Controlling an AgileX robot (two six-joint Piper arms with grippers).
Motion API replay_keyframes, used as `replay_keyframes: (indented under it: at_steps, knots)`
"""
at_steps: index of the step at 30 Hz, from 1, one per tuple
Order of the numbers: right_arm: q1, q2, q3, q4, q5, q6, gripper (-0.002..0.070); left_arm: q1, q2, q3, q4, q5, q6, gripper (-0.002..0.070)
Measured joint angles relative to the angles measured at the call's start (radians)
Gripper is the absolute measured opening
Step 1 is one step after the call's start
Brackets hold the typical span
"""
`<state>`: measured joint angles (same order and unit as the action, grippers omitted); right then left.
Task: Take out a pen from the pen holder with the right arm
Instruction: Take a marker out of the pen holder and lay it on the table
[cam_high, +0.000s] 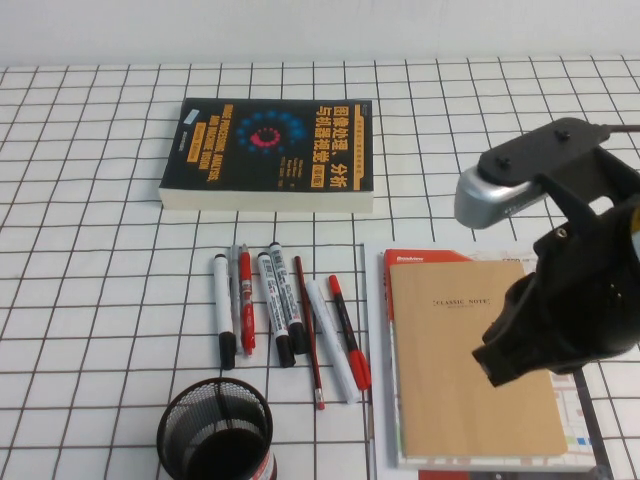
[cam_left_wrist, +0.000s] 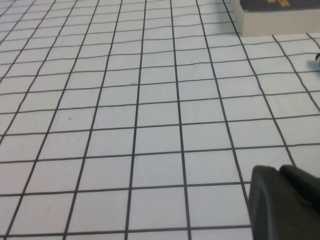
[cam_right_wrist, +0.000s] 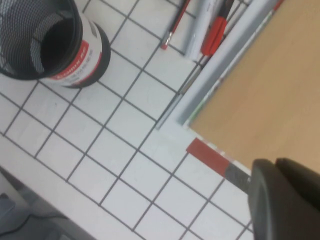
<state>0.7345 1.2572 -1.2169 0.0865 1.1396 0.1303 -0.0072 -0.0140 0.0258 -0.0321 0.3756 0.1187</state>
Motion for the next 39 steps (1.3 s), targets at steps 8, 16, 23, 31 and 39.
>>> replay_keyframes:
  at_steps: [8, 16, 23, 31, 39]
  knots:
    - [0.0, -0.066, 0.078, -0.041, 0.006, 0.0, -0.0015, 0.0, 0.0, 0.0, 0.0, 0.0, 0.0, -0.0004]
    - [-0.136, -0.235, 0.373, -0.073, -0.331, 0.0, -0.0015, 0.0, 0.0, 0.0, 0.0, 0.0, 0.0, -0.0004]
    - [-0.431, -0.525, 0.796, -0.073, -0.779, 0.0, -0.0015, 0.0, 0.0, 0.0, 0.0, 0.0, 0.0, -0.0004]
    - [-0.665, -0.95, 1.154, -0.073, -1.04, 0.0, -0.0015, 0.0, 0.0, 0.0, 0.0, 0.0, 0.0, -0.0004]
    - [-0.704, -1.204, 1.241, -0.073, -1.021, 0.0, -0.0015, 0.0, 0.0, 0.0, 0.0, 0.0, 0.0, -0.0004]
